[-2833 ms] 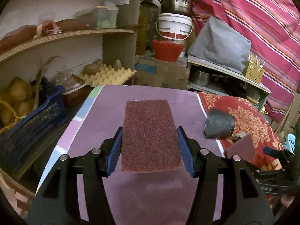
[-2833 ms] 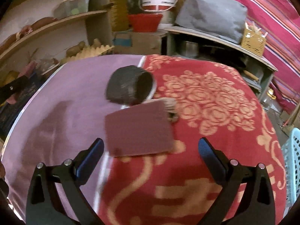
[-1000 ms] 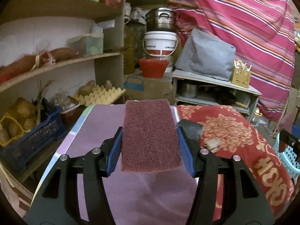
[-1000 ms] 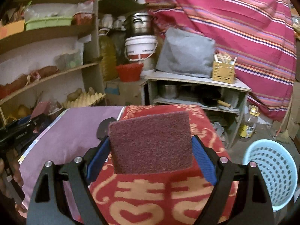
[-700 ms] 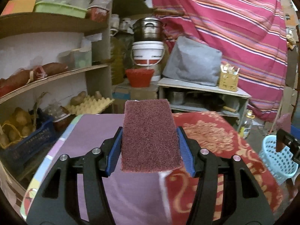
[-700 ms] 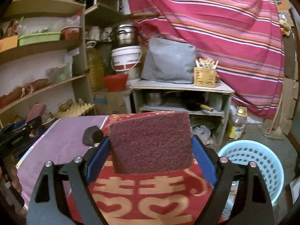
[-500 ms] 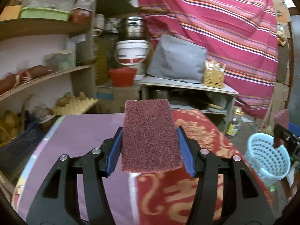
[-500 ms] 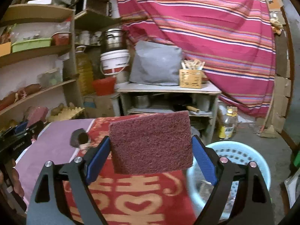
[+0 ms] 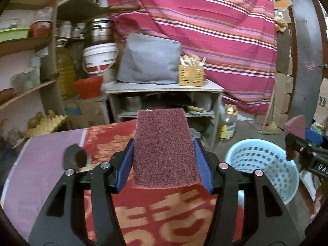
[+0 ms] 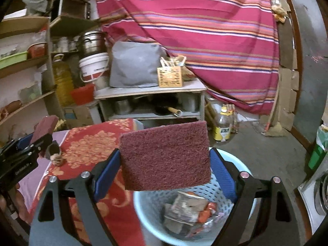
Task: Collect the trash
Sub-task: 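Carry the pad with the left tool while the right tool carries its pad to the basket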
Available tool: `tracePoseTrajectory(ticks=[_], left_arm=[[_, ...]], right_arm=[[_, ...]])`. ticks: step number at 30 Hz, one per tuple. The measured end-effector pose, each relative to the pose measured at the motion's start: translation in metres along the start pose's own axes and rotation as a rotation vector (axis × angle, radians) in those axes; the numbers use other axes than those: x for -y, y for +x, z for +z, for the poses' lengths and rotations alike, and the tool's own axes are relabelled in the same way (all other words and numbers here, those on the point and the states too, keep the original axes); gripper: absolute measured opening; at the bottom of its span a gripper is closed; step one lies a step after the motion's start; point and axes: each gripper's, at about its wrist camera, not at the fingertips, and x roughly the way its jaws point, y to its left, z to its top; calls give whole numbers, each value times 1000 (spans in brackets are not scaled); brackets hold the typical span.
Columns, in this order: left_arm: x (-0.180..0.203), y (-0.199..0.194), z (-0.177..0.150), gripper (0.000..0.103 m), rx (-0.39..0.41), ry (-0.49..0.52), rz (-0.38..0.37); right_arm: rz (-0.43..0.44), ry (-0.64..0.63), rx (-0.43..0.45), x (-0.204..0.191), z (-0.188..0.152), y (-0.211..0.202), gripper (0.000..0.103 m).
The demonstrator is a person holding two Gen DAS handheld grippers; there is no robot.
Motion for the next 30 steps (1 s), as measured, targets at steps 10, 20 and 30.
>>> tracePoseTrajectory(ticks=[10, 20, 30], left_arm=[[73, 34, -2, 56, -37, 88, -73], [120, 63, -9, 56, -91, 131, -183], [135, 68, -18, 74, -120, 153, -264]], right_arm=[[-38, 71, -14, 50, -4, 17, 85], [-89, 91, -31, 81, -9, 25, 85], [-109, 110, -52, 95, -13, 30, 85]])
